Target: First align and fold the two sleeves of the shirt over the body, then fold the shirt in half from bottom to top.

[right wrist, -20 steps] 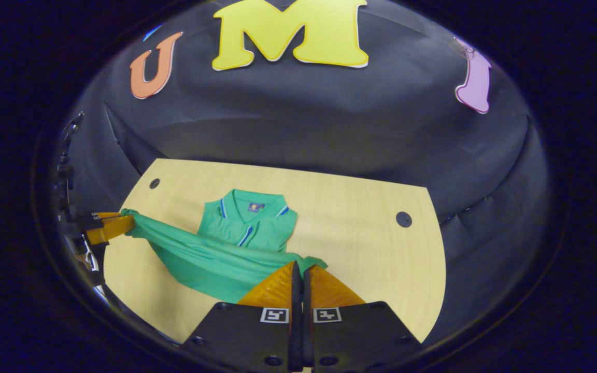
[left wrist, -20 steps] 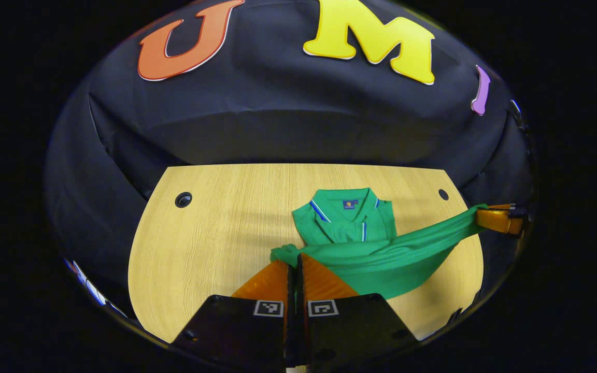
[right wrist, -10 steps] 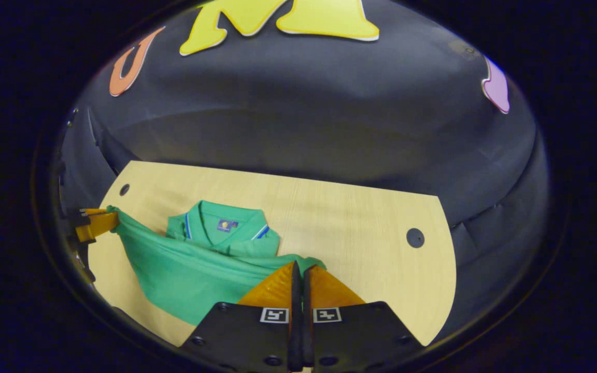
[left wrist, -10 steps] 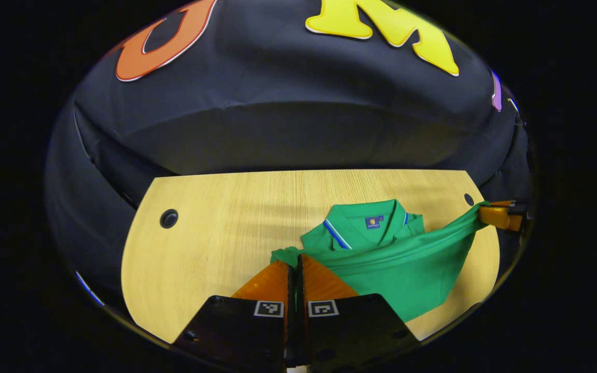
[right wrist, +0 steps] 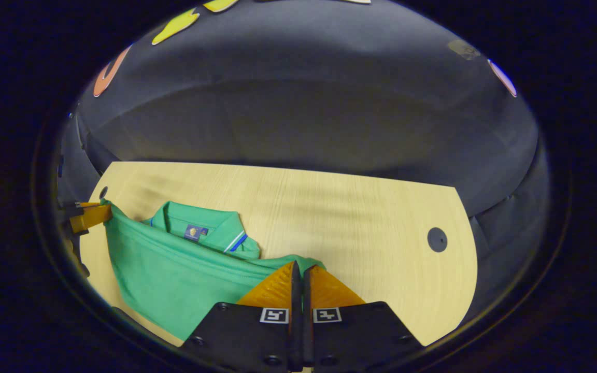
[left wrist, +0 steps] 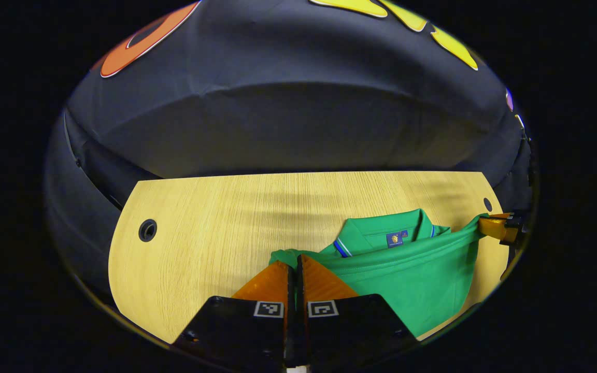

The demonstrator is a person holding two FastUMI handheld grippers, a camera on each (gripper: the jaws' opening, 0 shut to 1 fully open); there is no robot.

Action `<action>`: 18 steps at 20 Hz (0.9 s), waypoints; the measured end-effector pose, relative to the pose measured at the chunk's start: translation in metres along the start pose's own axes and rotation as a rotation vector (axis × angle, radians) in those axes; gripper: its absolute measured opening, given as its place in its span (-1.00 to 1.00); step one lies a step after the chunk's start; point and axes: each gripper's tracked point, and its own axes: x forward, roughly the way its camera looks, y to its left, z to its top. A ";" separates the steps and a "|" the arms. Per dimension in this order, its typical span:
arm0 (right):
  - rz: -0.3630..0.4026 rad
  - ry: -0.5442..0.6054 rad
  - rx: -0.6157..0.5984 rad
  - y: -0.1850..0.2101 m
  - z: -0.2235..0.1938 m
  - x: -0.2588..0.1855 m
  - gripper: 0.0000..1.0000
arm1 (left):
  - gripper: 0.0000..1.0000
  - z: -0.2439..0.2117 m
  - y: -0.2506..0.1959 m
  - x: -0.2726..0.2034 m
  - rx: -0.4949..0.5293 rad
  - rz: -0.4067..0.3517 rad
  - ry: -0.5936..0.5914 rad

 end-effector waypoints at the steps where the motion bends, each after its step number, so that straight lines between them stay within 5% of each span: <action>1: 0.006 -0.005 0.013 0.002 0.001 0.005 -1.00 | -0.94 -0.003 -0.001 0.003 0.009 -0.001 0.011; 11: 0.069 0.096 0.136 0.009 -0.026 0.026 -0.98 | -0.91 -0.047 0.009 0.029 -0.097 0.062 0.103; 13: 0.075 0.109 0.152 0.006 -0.029 0.024 -0.84 | -0.70 -0.049 0.004 0.028 -0.086 0.045 0.093; 17: 0.091 0.093 0.134 0.002 -0.026 0.009 -0.46 | 0.68 -0.038 -0.002 0.010 -0.079 0.015 0.056; 18: 0.108 0.086 0.143 0.006 -0.025 0.005 -0.30 | 0.85 -0.035 -0.002 0.004 -0.086 0.014 0.042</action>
